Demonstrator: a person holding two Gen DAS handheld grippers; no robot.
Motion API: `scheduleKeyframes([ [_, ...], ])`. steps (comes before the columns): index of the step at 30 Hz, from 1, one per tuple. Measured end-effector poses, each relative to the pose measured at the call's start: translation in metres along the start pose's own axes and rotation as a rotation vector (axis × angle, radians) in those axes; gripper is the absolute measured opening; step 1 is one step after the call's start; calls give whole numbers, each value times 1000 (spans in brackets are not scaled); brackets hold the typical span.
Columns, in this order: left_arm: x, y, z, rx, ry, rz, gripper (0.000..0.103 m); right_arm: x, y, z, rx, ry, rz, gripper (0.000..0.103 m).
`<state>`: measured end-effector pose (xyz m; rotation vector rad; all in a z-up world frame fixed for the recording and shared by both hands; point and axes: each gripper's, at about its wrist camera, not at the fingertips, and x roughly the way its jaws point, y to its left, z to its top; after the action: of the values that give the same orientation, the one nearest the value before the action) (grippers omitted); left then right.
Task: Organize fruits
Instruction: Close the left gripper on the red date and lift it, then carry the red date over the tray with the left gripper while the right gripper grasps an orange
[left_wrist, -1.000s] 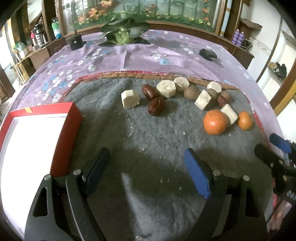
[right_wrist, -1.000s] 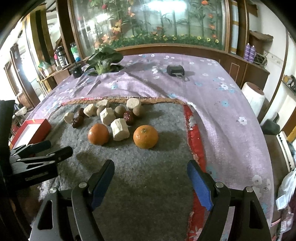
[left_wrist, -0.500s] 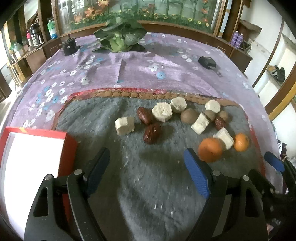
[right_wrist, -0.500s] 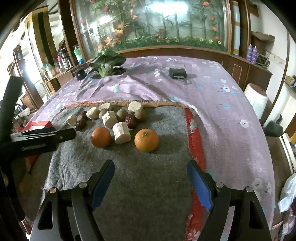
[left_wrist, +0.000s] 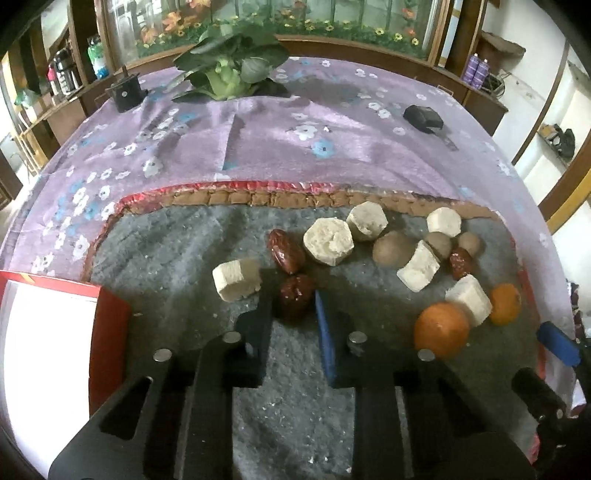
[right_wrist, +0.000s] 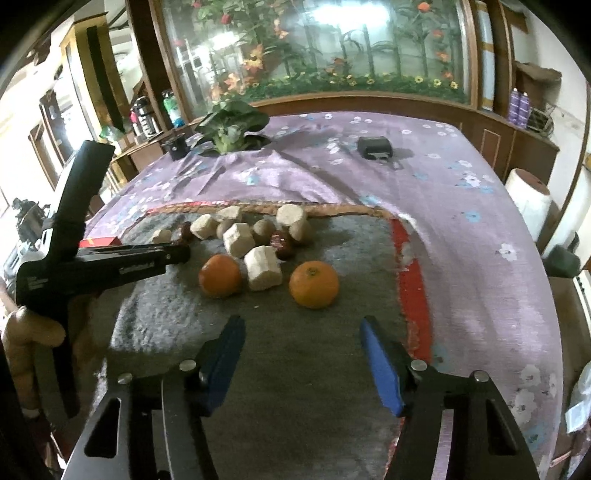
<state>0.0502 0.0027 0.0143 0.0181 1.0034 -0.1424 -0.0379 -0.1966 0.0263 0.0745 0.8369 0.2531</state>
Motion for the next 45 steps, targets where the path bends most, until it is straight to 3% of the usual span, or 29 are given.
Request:
scheduleKeyframes([
  [8, -31, 6, -13, -7, -41, -5, 20, 3, 24, -1, -33, 39, 154, 64],
  [13, -58, 15, -24, -11, -67, 1, 21, 17, 44, 4, -45, 60, 202, 64],
  [23, -85, 41, -41, -48, -101, 10, 21, 55, 56, 38, -53, 52, 93, 63],
  [24, -86, 43, -42, -49, -102, 13, 21, 56, 58, 39, -66, 38, 73, 60],
  [26, -86, 46, -44, -57, -98, 10, 21, 56, 62, 41, -94, 33, 46, 29],
  [36, -94, 57, -55, -87, -98, 9, 21, 27, 66, 21, -105, 36, 95, 28],
  [45, -103, 66, -63, -101, -105, 39, 21, 7, 101, 13, -144, 8, 158, 28],
])
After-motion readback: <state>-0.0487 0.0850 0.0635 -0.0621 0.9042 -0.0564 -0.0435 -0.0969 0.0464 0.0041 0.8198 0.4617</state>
